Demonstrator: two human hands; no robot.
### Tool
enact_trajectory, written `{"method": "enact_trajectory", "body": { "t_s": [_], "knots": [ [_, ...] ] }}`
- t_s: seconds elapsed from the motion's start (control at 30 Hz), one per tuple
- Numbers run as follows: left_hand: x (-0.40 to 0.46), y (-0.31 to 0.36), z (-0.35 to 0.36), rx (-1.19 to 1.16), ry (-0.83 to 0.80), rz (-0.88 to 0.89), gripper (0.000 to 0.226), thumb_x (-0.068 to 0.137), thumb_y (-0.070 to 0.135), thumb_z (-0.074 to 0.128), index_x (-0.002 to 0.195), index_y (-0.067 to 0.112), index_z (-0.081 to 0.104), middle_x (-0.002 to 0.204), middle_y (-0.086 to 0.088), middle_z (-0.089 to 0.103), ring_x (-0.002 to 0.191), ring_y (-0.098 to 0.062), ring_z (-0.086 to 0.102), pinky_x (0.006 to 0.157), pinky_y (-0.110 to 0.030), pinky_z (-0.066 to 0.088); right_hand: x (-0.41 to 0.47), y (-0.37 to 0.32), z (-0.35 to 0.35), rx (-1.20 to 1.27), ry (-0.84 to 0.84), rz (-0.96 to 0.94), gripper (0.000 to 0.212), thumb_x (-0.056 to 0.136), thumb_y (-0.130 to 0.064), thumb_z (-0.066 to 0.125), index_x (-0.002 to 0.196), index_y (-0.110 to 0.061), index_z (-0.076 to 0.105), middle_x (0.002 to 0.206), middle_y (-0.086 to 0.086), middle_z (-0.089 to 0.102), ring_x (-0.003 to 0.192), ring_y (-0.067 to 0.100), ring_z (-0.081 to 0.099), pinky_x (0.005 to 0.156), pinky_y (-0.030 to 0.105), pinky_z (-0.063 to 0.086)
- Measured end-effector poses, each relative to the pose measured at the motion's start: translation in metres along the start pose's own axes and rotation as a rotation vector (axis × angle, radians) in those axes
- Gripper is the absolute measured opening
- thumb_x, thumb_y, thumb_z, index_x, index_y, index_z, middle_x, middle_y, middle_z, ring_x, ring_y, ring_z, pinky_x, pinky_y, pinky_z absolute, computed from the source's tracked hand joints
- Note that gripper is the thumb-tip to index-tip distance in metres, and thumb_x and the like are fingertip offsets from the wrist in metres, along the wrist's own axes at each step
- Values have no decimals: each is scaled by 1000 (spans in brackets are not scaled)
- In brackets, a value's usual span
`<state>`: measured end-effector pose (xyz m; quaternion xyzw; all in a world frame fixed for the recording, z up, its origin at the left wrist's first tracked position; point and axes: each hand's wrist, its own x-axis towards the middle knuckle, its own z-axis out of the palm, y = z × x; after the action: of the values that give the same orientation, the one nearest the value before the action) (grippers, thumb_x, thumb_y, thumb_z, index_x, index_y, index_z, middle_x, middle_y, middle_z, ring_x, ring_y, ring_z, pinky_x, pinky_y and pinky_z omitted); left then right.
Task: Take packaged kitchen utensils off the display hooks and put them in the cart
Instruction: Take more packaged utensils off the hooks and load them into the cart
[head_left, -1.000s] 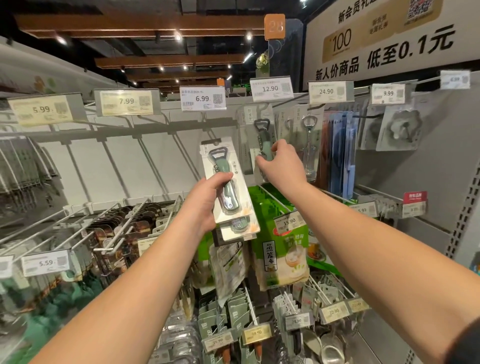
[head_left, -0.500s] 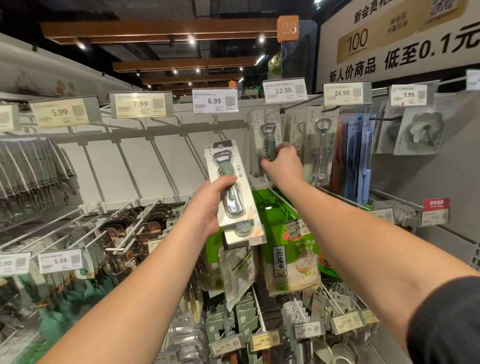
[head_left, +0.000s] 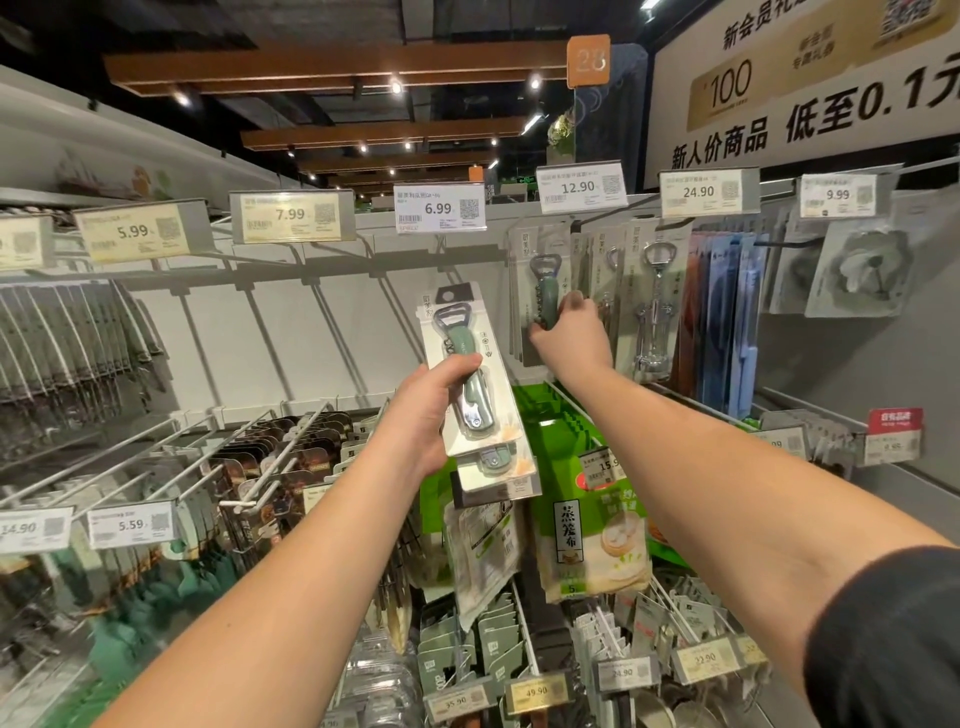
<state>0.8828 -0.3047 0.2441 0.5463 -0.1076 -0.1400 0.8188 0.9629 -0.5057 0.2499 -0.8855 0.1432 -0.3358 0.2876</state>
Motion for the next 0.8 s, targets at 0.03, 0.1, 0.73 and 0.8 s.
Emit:
{"method": "enact_trajectory", "body": {
  "t_s": [0.03, 0.1, 0.73, 0.8],
  "knots": [
    [0, 0, 0, 1, 2, -2, 27, 93, 12, 65, 119, 6, 60, 71, -4, 72, 67, -22, 72, 73, -43, 60, 1, 1, 1, 1, -3, -1, 58, 93, -46, 62, 134, -9, 43, 133, 14, 45, 114, 34, 56, 98, 47, 52],
    [-1, 0, 1, -2, 3, -4, 30, 92, 13, 65, 121, 5, 59, 71, -5, 72, 66, -22, 72, 72, -43, 60, 3, 2, 1, -1, -8, 0, 59, 93, -45, 61, 136, -9, 42, 134, 15, 44, 115, 34, 56, 99, 47, 51],
    [-2, -13, 3, -13, 49, 2, 29, 92, 8, 65, 119, 1, 58, 66, -6, 71, 58, -22, 70, 53, -36, 59, -124, -17, -55, 331, -288, -189, 34, 95, -44, 61, 121, -22, 58, 110, -13, 62, 95, 0, 59, 77, 22, 43],
    [-2, -15, 7, -4, 60, -10, 29, 93, 7, 64, 120, -1, 58, 65, -7, 72, 56, -23, 71, 48, -36, 57, -138, -16, -51, 313, -369, -166, 50, 90, -50, 66, 130, -22, 55, 120, -11, 61, 101, 6, 62, 81, 26, 48]
  ]
}}
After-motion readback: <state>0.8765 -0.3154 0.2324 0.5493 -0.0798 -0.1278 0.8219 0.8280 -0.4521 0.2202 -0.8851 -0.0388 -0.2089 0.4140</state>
